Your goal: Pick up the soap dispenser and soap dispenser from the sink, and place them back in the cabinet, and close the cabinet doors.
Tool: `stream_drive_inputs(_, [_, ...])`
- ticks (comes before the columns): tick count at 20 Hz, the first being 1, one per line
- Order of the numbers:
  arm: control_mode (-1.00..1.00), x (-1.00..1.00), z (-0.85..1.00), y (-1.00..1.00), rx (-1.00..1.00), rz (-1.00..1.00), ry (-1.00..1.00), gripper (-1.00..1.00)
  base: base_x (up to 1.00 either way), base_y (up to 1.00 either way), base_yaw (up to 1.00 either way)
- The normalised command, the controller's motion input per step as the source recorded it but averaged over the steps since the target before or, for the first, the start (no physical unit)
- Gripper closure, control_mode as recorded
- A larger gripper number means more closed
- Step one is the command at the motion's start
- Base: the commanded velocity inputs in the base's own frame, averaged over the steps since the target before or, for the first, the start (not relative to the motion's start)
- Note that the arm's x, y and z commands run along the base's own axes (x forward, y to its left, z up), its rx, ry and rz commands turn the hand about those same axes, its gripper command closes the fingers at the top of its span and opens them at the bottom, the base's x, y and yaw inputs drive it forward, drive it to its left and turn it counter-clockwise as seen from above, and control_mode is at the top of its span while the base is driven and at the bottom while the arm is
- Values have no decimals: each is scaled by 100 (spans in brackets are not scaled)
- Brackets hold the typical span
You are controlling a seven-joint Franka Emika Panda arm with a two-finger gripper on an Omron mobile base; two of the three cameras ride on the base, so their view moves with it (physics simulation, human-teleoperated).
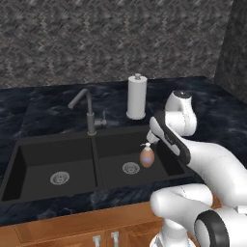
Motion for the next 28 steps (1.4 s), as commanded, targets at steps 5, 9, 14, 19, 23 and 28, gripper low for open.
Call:
stream_drive_inputs(5, [-100,28,-19,0,0,0,0,-100,0,0,0])
stream_drive_inputs(9, [-100,25,-22,0,0,0,0,-100,0,0,0])
stream_drive_inputs(14, [-100,25,-24,0,0,0,0,-100,0,0,0])
stream_drive_inputs(19, [-100,29,-24,0,0,0,0,-100,0,0,0])
stream_drive_inputs(23, [-100,35,-25,0,0,0,0,-100,0,0,0])
stream_drive_inputs(28, [-100,29,-24,-1,0,0,0,-100,0,0,0])
